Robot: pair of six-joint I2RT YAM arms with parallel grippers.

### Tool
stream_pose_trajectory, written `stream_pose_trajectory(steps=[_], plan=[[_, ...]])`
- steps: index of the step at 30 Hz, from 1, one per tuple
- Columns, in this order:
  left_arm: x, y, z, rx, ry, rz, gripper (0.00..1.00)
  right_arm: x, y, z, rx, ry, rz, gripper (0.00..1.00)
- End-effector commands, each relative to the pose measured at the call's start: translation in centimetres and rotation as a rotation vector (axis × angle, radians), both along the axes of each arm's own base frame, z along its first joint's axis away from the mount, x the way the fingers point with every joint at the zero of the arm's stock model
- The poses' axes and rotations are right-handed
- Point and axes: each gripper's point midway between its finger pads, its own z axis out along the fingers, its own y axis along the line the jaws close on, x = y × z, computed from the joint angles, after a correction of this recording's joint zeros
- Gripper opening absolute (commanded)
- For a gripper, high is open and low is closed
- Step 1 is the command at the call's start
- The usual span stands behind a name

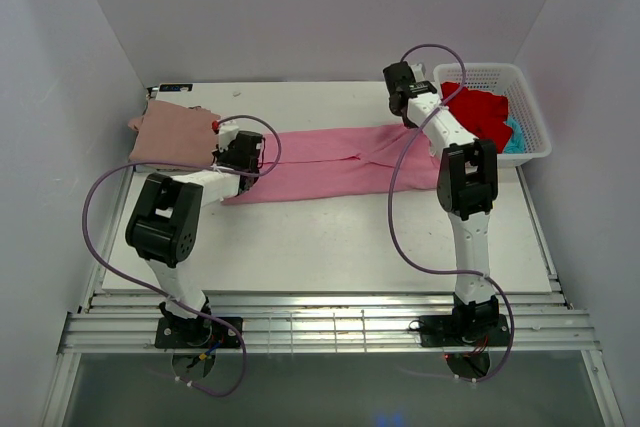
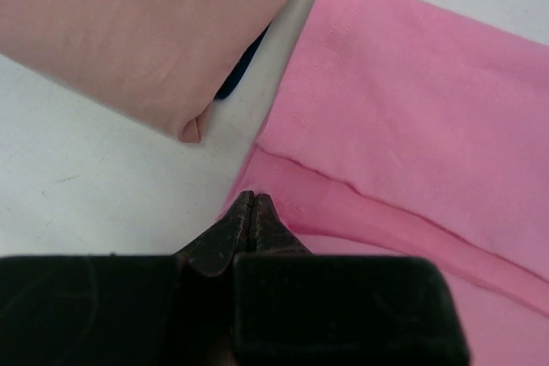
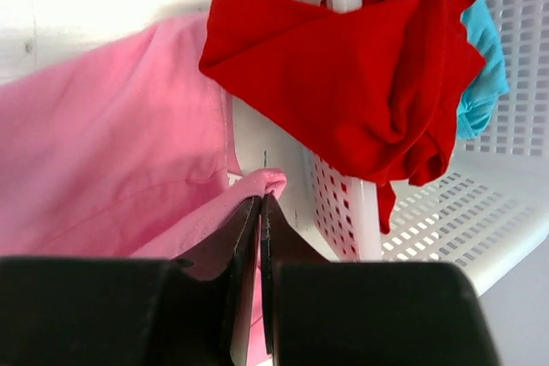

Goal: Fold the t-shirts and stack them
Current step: Fold the other side of the tshirt into a rectangle

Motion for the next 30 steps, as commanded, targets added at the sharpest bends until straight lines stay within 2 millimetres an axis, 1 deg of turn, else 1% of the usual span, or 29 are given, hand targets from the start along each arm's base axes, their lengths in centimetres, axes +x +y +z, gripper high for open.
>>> stream_pose_trajectory(steps=[1, 2, 3, 4, 5, 6, 7, 8, 9, 10, 11, 12, 13, 14, 15, 16, 17, 18, 19, 20, 21, 22, 23, 24, 26, 28, 29, 30], plan=[[2.1, 0.4, 3.5, 0.007, -0.107, 0.03, 0.0, 3.0, -0.1, 4.0, -0.007, -0.162, -0.003, 0.08], [2.4, 0.4, 3.9, 0.011, -0.116, 0.032, 0.0, 3.3, -0.3, 4.4, -0.013, -0.174, -0.006, 0.08], [2.6, 0.5, 3.9, 0.017, -0.113, 0.034, 0.01, 3.6, -0.2, 4.7, -0.015, -0.183, -0.004, 0.08], [2.7, 0.5, 4.0, 0.019, -0.111, 0.032, 0.03, 4.1, -0.3, 5.4, -0.015, -0.208, -0.005, 0.12], [3.0, 0.6, 4.2, 0.026, -0.108, 0.035, 0.15, 4.3, -0.3, 5.2, -0.015, -0.212, -0.006, 0.24], [3.0, 0.6, 4.0, 0.027, -0.1, 0.043, 0.23, 4.5, -0.3, 5.4, -0.034, -0.203, 0.014, 0.43], [3.0, 0.6, 4.0, 0.027, -0.094, 0.046, 0.39, 4.6, -0.3, 5.7, -0.04, -0.211, 0.013, 0.48], [2.7, 0.8, 3.9, 0.031, -0.076, 0.059, 0.56, 4.5, -0.7, 6.1, -0.055, -0.218, 0.0, 0.5], [2.5, 1.1, 4.1, 0.033, -0.088, 0.081, 0.71, 4.3, -0.9, 6.4, -0.058, -0.221, -0.005, 0.51], [2.3, 1.2, 5.1, 0.015, -0.119, 0.096, 0.73, 3.8, -1.0, 8.1, -0.047, -0.254, -0.011, 0.52], [2.2, 1.3, 5.8, 0.005, -0.142, 0.107, 0.73, 3.1, -1.1, 7.2, -0.042, -0.245, -0.008, 0.52], [1.8, 1.3, 6.2, -0.007, -0.155, 0.111, 0.73, 2.6, -0.9, 7.5, -0.025, -0.257, -0.003, 0.52], [1.7, 1.0, 7.9, -0.043, -0.206, 0.114, 0.73, 1.7, -0.3, 9.5, 0.025, -0.299, 0.024, 0.52], [1.5, 0.2, 8.6, -0.056, -0.228, 0.099, 0.73, 0.5, -0.2, 7.7, 0.041, -0.255, 0.047, 0.52], [1.1, -0.2, 9.1, -0.055, -0.241, 0.095, 0.73, -0.3, 0.4, 7.3, 0.084, -0.25, 0.049, 0.51], [0.8, -0.8, 10.4, -0.077, -0.278, 0.082, 0.73, -1.2, 1.6, 7.7, 0.152, -0.244, 0.093, 0.51], [0.5, -2.7, 10.9, -0.096, -0.291, 0.039, 0.72, -2.6, 2.1, 5.7, 0.178, -0.181, 0.116, 0.5], [0.2, -3.8, 11.1, -0.109, -0.296, 0.009, 0.7, -3.3, 2.8, 4.9, 0.217, -0.158, 0.123, 0.49], [-0.1, -5.3, 10.9, -0.129, -0.29, -0.037, 0.65, -4.0, 4.0, 4.1, 0.274, -0.125, 0.154, 0.48], [-0.8, -7.5, 11.0, -0.142, -0.285, -0.096, 0.61, -4.7, 4.6, 3.4, 0.299, -0.1, 0.165, 0.47], [-1.1, -8.6, 10.8, -0.153, -0.279, -0.125, 0.56, -5.7, 4.7, 1.7, 0.315, -0.066, 0.164, 0.47], [-1.3, -10.2, 10.2, -0.187, -0.263, -0.179, 0.37, -6.1, 5.5, 1.2, 0.357, -0.06, 0.177, 0.47], [-1.5, -11.8, 9.8, -0.221, -0.266, -0.211, 0.28, -6.4, 5.7, 0.7, 0.374, -0.051, 0.182, 0.46], [-1.8, -12.5, 9.2, -0.239, -0.252, -0.231, 0.17, -6.9, 5.8, -0.4, 0.387, -0.033, 0.183, 0.45], [-2.4, -14.0, 7.7, -0.265, -0.214, -0.277, 0.02, -7.5, 6.8, -1.1, 0.443, -0.008, 0.209, 0.45], [-2.8, -14.4, 5.9, -0.256, -0.17, -0.292, 0.0, -8.1, 8.0, -1.9, 0.5, 0.021, 0.241, 0.45], [-2.9, -14.6, 5.2, -0.253, -0.153, -0.299, 0.0, -8.3, 8.2, -2.4, 0.512, 0.03, 0.242, 0.45], [-3.0, -14.6, 4.1, -0.244, -0.127, -0.301, 0.0, -8.4, 8.3, -2.7, 0.517, 0.037, 0.242, 0.45]])
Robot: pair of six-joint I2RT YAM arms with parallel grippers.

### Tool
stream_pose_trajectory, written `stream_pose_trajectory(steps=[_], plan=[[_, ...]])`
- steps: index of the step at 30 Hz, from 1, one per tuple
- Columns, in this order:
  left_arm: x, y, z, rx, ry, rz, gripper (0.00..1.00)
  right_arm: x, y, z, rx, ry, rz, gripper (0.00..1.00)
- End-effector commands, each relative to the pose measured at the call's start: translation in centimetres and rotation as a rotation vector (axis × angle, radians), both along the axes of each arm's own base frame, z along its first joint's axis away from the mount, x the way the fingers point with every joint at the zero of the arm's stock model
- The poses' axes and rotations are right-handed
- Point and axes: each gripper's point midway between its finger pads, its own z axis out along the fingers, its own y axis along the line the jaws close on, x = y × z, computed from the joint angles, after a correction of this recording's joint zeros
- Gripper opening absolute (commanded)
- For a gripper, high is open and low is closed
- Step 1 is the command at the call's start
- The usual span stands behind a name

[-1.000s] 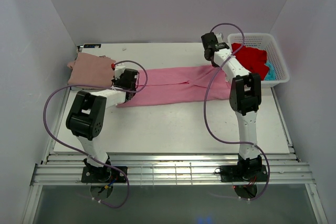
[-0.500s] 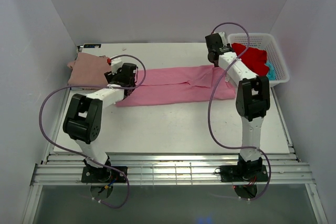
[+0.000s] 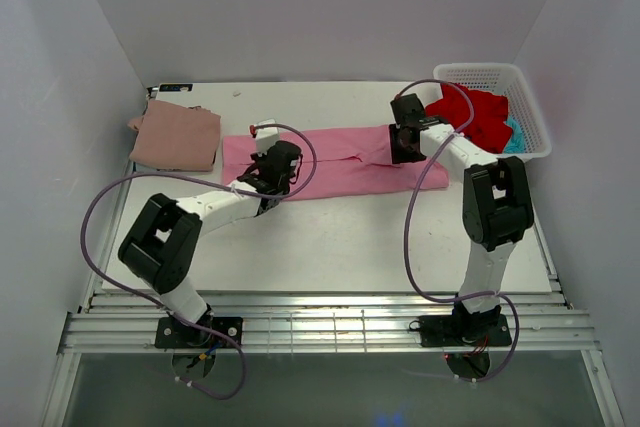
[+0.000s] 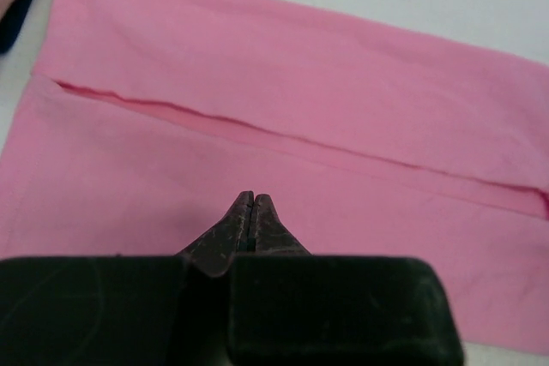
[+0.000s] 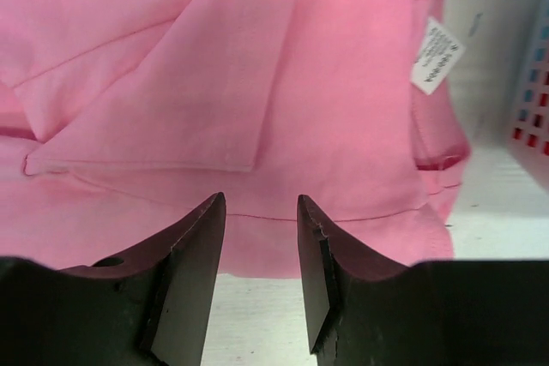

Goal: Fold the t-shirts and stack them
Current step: Fold the other side of the tshirt into a rectangle

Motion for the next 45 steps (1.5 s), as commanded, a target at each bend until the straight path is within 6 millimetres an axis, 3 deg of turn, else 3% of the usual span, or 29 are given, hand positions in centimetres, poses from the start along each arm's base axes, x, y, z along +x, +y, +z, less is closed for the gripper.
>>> stream_pose_trajectory(steps=[1, 6, 16, 19, 21, 23, 28, 35, 36, 41, 42, 43, 45], plan=[[-0.6, -0.5, -3.1, -0.002, 0.075, -0.032, 0.0, 0.4, 2.3, -0.4, 0.126, -0.01, 0.029, 0.45], [-1.0, -0.5, -6.2, 0.037, 0.141, -0.038, 0.0, 0.3, 2.5, -2.2, 0.124, 0.026, 0.028, 0.45], [-1.1, -0.1, -8.3, 0.074, 0.179, -0.029, 0.0, 1.0, 2.3, -3.4, 0.097, 0.045, 0.017, 0.44], [-1.2, 0.0, -8.4, 0.081, 0.182, -0.026, 0.0, 1.1, 2.2, -3.5, 0.089, 0.044, 0.016, 0.32], [-1.3, 0.2, -8.6, 0.088, 0.187, -0.025, 0.0, 1.2, 2.1, -3.5, 0.085, 0.04, 0.016, 0.16], [-1.5, 0.4, -8.9, 0.095, 0.191, -0.021, 0.0, 1.3, 2.0, -3.2, 0.074, 0.032, 0.015, 0.11], [-1.9, 0.7, -9.9, 0.111, 0.212, -0.015, 0.0, 2.2, 1.7, -1.1, 0.054, 0.002, 0.02, 0.11], [-2.7, 1.1, -11.1, 0.103, 0.237, -0.003, 0.0, 5.9, 2.6, 2.6, 0.048, -0.09, 0.05, 0.11], [-2.9, 1.2, -11.3, 0.104, 0.244, -0.003, 0.0, 6.4, 2.7, 1.8, 0.038, -0.076, 0.053, 0.11], [-3.2, 1.4, -11.8, 0.11, 0.256, 0.001, 0.0, 10.3, 3.9, 1.9, 0.04, -0.125, 0.068, 0.1], [-3.2, 1.5, -11.9, 0.114, 0.259, 0.003, 0.0, 10.9, 4.1, 0.9, 0.036, -0.117, 0.072, 0.1], [-3.3, 1.6, -12.0, 0.118, 0.262, 0.004, 0.0, 12.0, 4.6, 2.3, 0.047, -0.148, 0.08, 0.09], [-3.5, 1.8, -12.2, 0.128, 0.268, 0.01, 0.0, 12.2, 4.7, 1.7, 0.036, -0.119, 0.081, 0.09]])
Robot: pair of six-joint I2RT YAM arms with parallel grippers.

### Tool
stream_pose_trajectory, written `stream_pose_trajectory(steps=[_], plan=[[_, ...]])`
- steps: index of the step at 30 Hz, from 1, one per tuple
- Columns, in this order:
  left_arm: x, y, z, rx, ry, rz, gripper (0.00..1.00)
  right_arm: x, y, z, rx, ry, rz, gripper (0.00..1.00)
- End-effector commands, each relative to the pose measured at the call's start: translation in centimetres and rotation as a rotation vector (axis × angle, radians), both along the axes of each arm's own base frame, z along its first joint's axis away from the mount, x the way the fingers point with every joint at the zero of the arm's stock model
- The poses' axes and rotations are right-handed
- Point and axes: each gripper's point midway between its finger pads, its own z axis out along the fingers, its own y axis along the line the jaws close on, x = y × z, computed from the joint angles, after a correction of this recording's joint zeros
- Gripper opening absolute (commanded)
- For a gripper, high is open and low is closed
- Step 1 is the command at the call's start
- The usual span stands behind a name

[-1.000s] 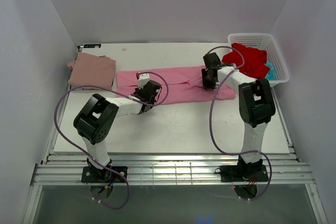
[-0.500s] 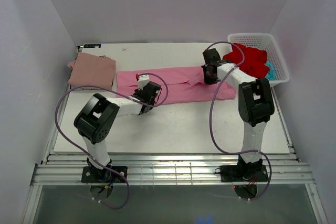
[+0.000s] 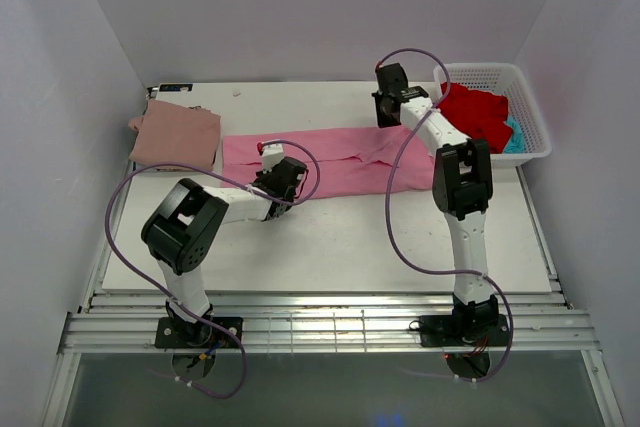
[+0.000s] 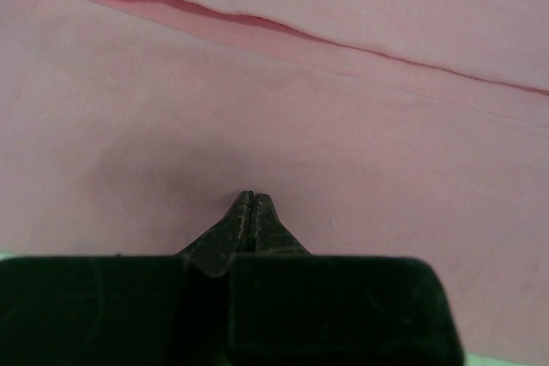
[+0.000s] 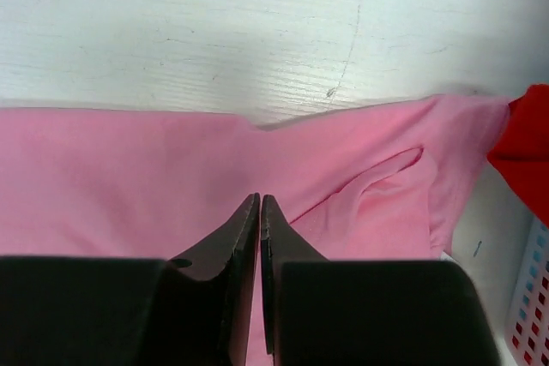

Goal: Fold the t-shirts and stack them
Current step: Fold the other side of the tshirt into a rectangle

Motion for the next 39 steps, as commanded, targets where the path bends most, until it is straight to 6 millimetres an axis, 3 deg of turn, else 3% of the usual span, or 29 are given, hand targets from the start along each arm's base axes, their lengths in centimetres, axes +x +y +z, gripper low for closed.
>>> stream_pose_trajectory(steps=[1, 3, 4, 5, 6, 7, 8, 9, 11, 13, 18, 23, 34, 37, 39], plan=[[-1.8, 1.3, -2.4, 0.05, 0.081, 0.009, 0.0, 0.6, -0.5, 1.3, -0.044, 0.011, -0.001, 0.1], [-1.9, 1.4, -2.5, 0.052, 0.082, 0.011, 0.0, -0.4, -1.1, 2.3, -0.052, 0.01, -0.019, 0.14], [-1.9, 1.4, -2.6, 0.051, 0.083, 0.01, 0.0, -2.0, -1.7, 0.7, -0.071, 0.059, -0.021, 0.18], [-2.0, 1.3, -2.7, 0.044, 0.087, 0.005, 0.0, -2.7, -1.9, 0.7, -0.068, 0.065, -0.025, 0.26], [-2.0, 1.2, -2.7, 0.041, 0.089, 0.002, 0.02, -3.5, -2.2, 2.3, -0.058, 0.041, -0.032, 0.3], [-2.0, 1.1, -2.6, 0.034, 0.088, 0.001, 0.04, -4.2, -2.5, 2.4, -0.058, 0.037, -0.039, 0.32], [-2.0, 1.0, -2.6, 0.03, 0.088, -0.001, 0.07, -5.7, -3.0, 0.9, -0.067, 0.062, -0.044, 0.36], [-2.1, 1.0, -2.7, 0.025, 0.091, -0.002, 0.17, -6.3, -3.2, 2.4, -0.05, 0.03, -0.052, 0.43], [-2.1, 0.9, -2.6, 0.019, 0.09, -0.001, 0.25, -8.0, -3.6, 1.4, -0.043, 0.062, -0.051, 0.46], [-2.2, 0.8, -2.6, 0.013, 0.091, -0.006, 0.32, -8.9, -3.4, 1.3, -0.022, 0.075, -0.04, 0.46], [-2.5, 0.8, -2.2, -0.005, 0.084, -0.001, 0.33, -10.1, -3.4, -1.8, -0.028, 0.139, -0.034, 0.43], [-2.7, 1.4, -1.8, 0.009, 0.075, 0.01, 0.4, -9.8, -2.8, -3.2, -0.007, 0.159, -0.024, 0.41], [-2.5, 1.8, -1.1, 0.029, 0.056, 0.018, 0.4, -9.0, -2.0, -4.9, 0.014, 0.18, -0.011, 0.38], [-2.6, 1.9, -1.2, 0.03, 0.057, 0.021, 0.4, -8.9, -1.9, -4.8, 0.019, 0.177, -0.008, 0.29], [-2.6, 1.9, -1.2, 0.029, 0.056, 0.023, 0.41, -9.0, -1.8, -4.8, 0.02, 0.181, -0.007, 0.17]])
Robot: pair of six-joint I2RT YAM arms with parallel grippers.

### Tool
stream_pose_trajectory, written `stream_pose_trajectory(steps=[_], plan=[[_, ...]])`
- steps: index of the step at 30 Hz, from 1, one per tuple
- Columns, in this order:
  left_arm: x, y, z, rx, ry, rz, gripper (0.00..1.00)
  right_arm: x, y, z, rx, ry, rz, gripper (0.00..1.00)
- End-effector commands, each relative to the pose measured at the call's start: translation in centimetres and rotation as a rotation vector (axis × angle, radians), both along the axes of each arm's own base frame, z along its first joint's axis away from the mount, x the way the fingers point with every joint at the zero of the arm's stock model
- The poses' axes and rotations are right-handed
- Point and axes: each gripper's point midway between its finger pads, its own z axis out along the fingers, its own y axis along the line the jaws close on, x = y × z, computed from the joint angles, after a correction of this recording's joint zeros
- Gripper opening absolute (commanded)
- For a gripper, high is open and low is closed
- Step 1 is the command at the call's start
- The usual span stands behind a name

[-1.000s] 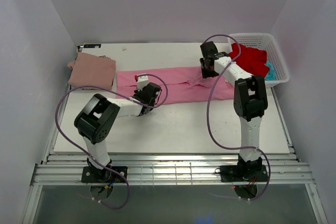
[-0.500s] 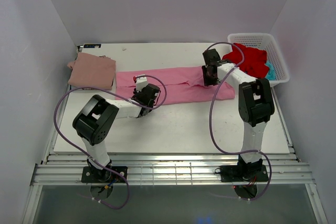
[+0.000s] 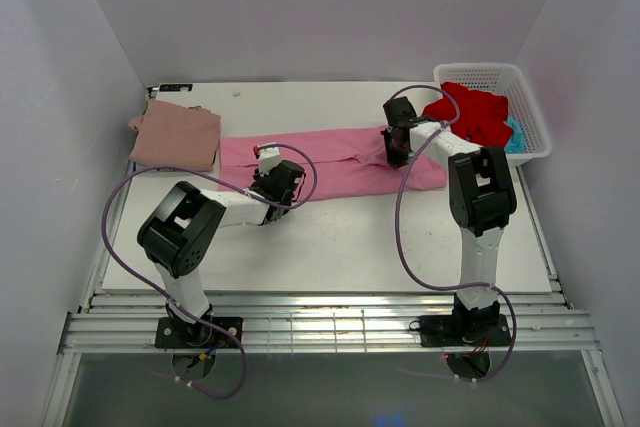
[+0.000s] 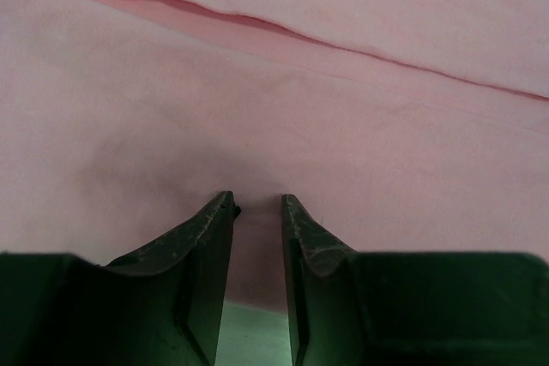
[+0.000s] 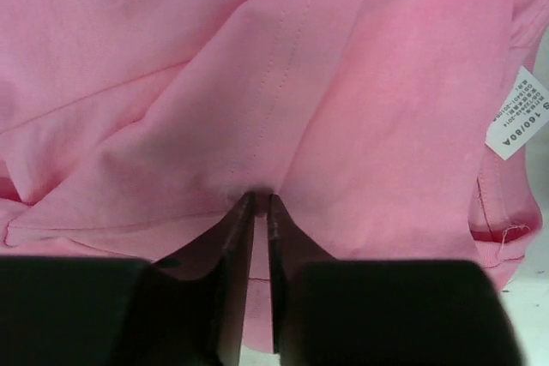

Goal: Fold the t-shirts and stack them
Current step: Fold the other side of the tshirt into a rectangle

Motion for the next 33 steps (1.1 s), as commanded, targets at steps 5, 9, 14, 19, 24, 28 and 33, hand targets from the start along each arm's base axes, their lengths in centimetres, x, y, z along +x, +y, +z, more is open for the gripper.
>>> stream_pose_trajectory(steps=[5, 9, 14, 19, 24, 28, 33], plan=[[-2.0, 1.7, -1.2, 0.061, 0.074, 0.007, 0.4, 1.3, 0.5, 1.4, 0.025, -0.049, -0.005, 0.08], [-2.0, 1.7, -1.4, 0.062, 0.076, 0.008, 0.4, 2.1, 0.7, 2.3, 0.03, -0.074, -0.002, 0.08], [-2.4, 2.0, -1.7, 0.077, 0.094, 0.011, 0.41, 3.8, 1.3, 4.1, 0.043, -0.117, 0.001, 0.08], [-2.6, 2.2, -2.2, 0.085, 0.108, 0.014, 0.4, 6.3, 2.1, 6.5, 0.066, -0.18, -0.003, 0.08], [-2.6, 2.2, -2.6, 0.097, 0.119, 0.015, 0.41, 9.3, 2.9, 6.5, 0.094, -0.202, 0.0, 0.08], [-2.6, 2.4, -3.0, 0.11, 0.125, 0.018, 0.4, 11.1, 3.9, 6.0, 0.126, -0.217, 0.017, 0.08], [-2.7, 2.4, -3.6, 0.115, 0.14, 0.02, 0.41, 12.1, 5.0, 5.1, 0.164, -0.208, 0.031, 0.08]])
